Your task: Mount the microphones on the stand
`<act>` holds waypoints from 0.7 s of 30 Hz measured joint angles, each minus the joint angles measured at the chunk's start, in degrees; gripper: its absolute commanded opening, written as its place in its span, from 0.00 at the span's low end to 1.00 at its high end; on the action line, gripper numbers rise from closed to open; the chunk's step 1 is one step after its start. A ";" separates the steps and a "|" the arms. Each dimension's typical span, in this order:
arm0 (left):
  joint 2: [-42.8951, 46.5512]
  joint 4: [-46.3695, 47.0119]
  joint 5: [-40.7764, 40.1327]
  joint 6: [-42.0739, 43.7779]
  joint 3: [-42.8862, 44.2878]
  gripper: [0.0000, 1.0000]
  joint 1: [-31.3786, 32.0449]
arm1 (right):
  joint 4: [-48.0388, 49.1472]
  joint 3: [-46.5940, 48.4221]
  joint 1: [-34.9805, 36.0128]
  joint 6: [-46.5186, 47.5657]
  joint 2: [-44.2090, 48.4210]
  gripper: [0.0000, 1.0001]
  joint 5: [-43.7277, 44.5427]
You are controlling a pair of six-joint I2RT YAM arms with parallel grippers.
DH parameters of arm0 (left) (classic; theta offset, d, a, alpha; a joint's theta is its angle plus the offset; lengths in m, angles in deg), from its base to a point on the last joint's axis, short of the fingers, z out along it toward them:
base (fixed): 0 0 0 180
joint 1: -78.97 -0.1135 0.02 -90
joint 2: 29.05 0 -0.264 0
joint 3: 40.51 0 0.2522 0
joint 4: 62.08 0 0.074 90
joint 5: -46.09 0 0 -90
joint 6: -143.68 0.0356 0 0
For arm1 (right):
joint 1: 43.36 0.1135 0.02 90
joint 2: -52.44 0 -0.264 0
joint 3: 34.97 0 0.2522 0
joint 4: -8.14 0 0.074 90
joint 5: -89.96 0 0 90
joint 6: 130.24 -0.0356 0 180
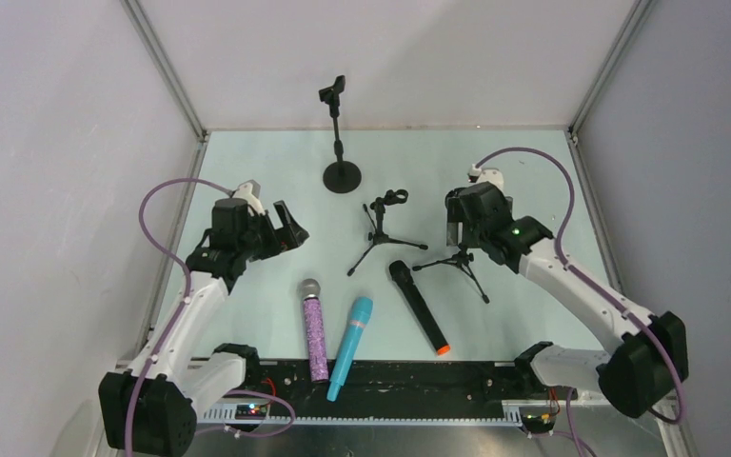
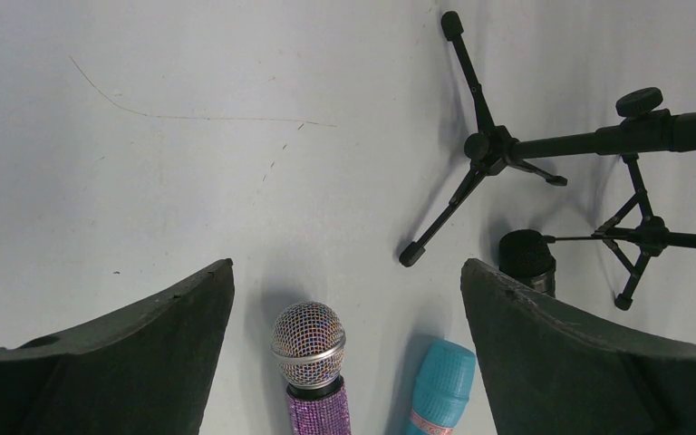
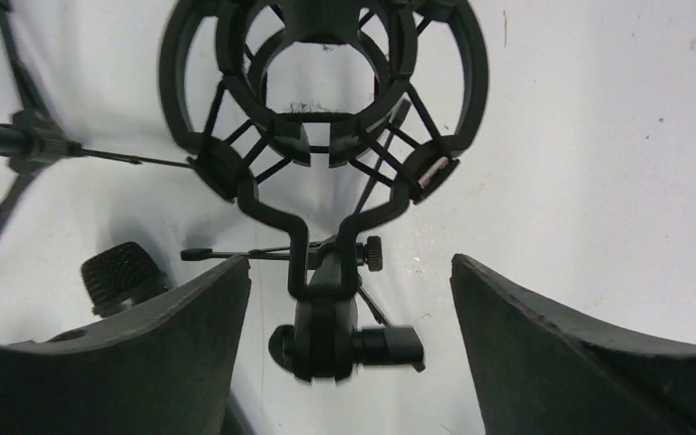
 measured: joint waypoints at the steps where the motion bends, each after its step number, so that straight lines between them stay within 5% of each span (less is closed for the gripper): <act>1: 0.11 -0.02 -0.15 0.00 0.00 0.98 0.04 | 0.04 -0.33 0.02 0.02 1.22 0.96 -0.11; 21: 0.07 -1.22 -3.19 -0.59 -1.66 0.98 4.79 | 5.03 -2.95 0.13 0.46 21.92 1.00 -5.55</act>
